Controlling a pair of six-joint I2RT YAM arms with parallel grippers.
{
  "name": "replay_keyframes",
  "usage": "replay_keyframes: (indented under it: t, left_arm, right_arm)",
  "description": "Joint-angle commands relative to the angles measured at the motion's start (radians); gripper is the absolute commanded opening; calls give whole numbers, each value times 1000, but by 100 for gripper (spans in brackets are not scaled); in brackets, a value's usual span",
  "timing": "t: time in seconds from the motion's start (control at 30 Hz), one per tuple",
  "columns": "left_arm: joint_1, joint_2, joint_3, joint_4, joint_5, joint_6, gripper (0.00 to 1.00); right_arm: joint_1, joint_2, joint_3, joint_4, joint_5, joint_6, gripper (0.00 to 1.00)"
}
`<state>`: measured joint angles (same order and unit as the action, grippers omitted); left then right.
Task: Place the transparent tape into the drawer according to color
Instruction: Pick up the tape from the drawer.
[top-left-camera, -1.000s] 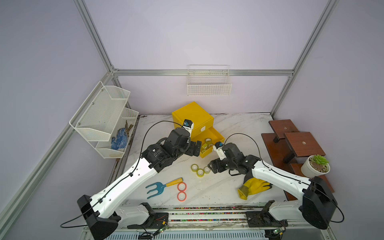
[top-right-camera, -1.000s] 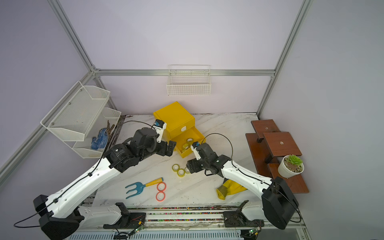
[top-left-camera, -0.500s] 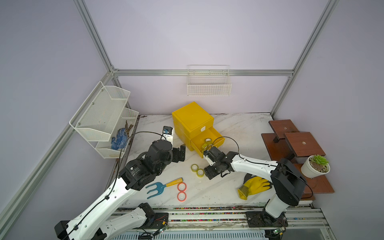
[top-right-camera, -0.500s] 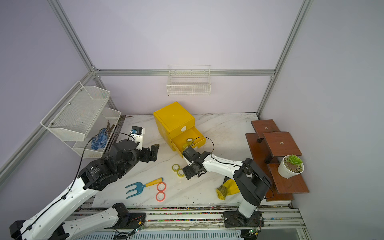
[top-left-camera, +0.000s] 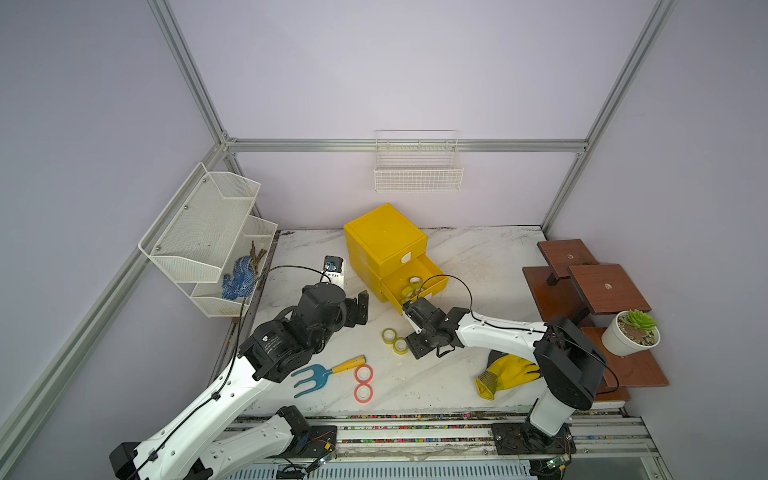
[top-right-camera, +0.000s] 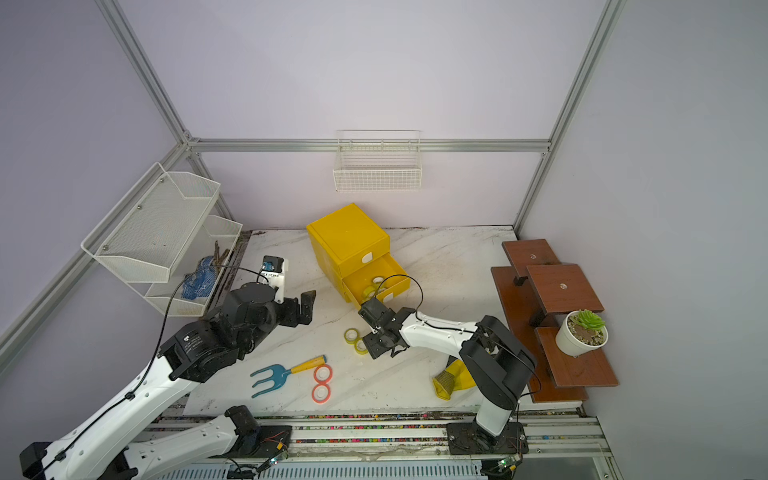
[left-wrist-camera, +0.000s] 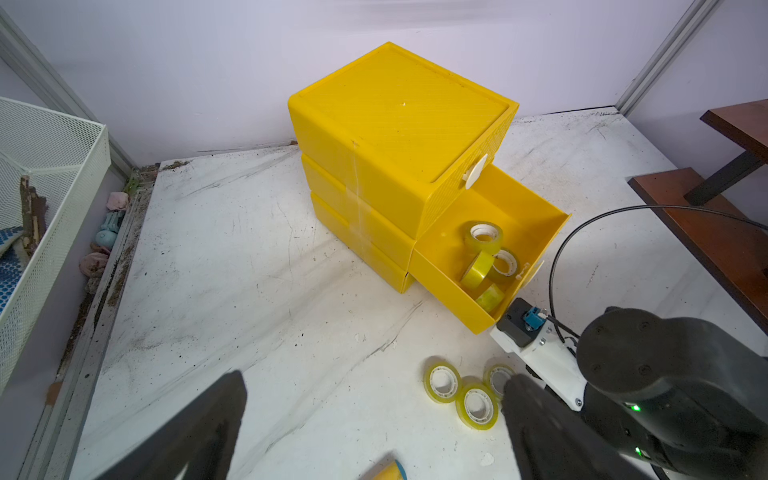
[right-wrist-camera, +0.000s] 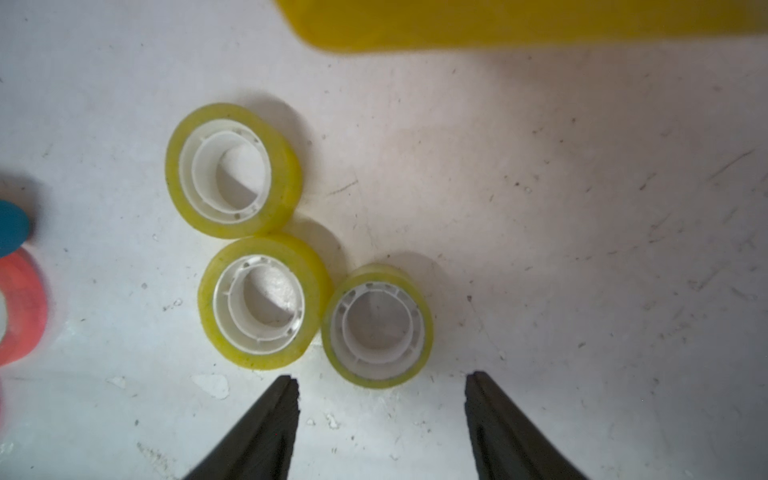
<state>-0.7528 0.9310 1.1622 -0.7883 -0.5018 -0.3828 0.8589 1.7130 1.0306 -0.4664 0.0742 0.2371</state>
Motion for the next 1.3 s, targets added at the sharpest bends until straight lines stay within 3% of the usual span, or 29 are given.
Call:
replay_keyframes:
  t: [0.0,0.1,0.17,0.47,0.93,1.27]
  left_arm:
    - [4,-24,-16,20,-7,-19,100]
    - [3,-26,-22,20,-7,-21,100]
    - [4,-24,-24,17,-10,-23,100]
    - [6,-22,-32,17,-14,-24,100]
    - [7,-18,-52,20,-10,-37,100]
    - [9,-6,-59,23,-5,-45,100]
  right_arm:
    - [10,-14,-48,115,38,40,68]
    - [11,-26,-74,149,62,48,67]
    - [11,-32,-92,161,77,54,61]
    - [11,-100,-231,306,46,77,62]
    - [12,-33,-263,469,35,87,60]
    - [19,-10,-254,449,108,114,55]
